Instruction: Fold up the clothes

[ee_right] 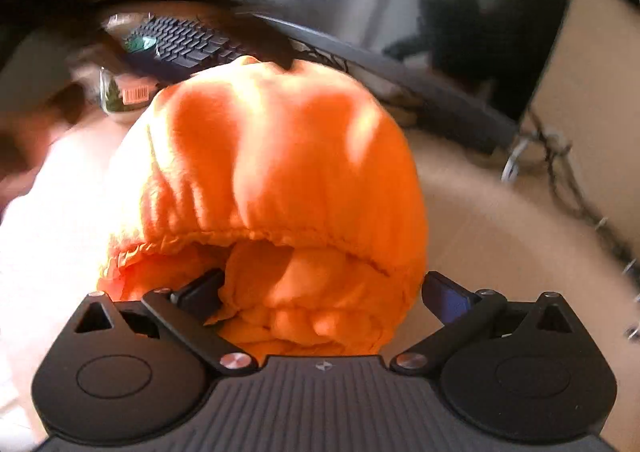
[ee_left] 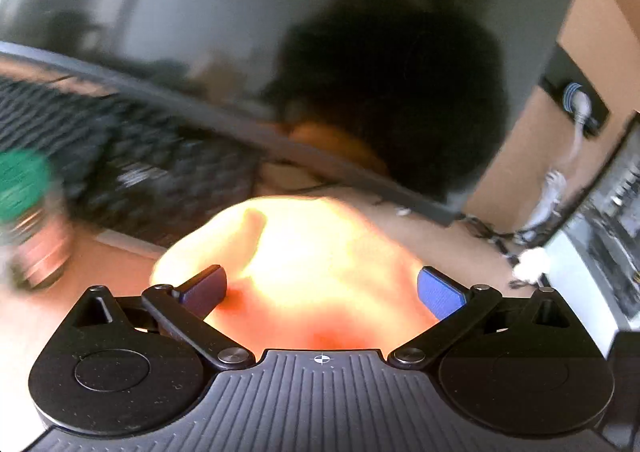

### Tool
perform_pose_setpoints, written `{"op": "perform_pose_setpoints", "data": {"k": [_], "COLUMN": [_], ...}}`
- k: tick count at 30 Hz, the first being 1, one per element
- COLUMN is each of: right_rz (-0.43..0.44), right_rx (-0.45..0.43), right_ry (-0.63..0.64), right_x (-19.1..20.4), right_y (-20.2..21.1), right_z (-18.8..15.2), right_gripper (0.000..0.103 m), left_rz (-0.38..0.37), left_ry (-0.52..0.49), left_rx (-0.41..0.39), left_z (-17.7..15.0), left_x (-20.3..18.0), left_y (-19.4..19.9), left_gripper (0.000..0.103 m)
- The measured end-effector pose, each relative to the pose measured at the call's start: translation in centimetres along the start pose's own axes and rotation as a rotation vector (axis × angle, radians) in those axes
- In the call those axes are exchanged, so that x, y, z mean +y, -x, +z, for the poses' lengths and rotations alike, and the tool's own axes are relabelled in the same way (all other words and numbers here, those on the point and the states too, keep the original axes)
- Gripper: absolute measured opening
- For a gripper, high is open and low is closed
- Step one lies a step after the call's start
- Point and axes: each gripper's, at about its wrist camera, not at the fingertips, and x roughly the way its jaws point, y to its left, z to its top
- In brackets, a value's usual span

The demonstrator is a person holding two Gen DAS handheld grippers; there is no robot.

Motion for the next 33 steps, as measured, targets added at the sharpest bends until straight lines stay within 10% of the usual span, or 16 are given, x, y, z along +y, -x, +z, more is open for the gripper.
{"op": "perform_pose_setpoints", "data": {"k": [4,10,16,19,24,33], "right_rz": [0.101,0.008,-0.104,-0.126,-0.162,-0.2], "right_rx": [-0.037,-0.085,-0.117,-0.113,-0.107,-0.098], "right_ry": [-0.168,-0.273,-0.264,-0.223,-0.155,-0.18], "right_x": [-3.4,-6.2,-6.3,-5.9,-5.3,-5.6], "right_y": [2.4,2.6,2.0,1.4,0.4,1.5], "right_z": [0.6,0.7,0.9,1.0,1.3,1.6], "right_gripper": [0.103,0.103,0.103,0.103,0.103,0.103], "left_rz": [0.095,-0.045,-0.163,-0.186,0.005,-0.142], "left_ry": [0.121,0.297,0.116,0.127,0.159,0.222], "left_rx": [0.011,0.055,-0.04,-0.005,0.135,0.083], "left_z": [-3.2,-4.6,-2.0,-3.0,-5.0,-4.2], "left_x": [1.9,2.4,-1.1,-1.2,0.5,0.6], "left_y": [2.5,2.0,4.1,3.4,0.4,1.4], "left_gripper": [0.103,0.103,0.103,0.103,0.093,0.088]}}
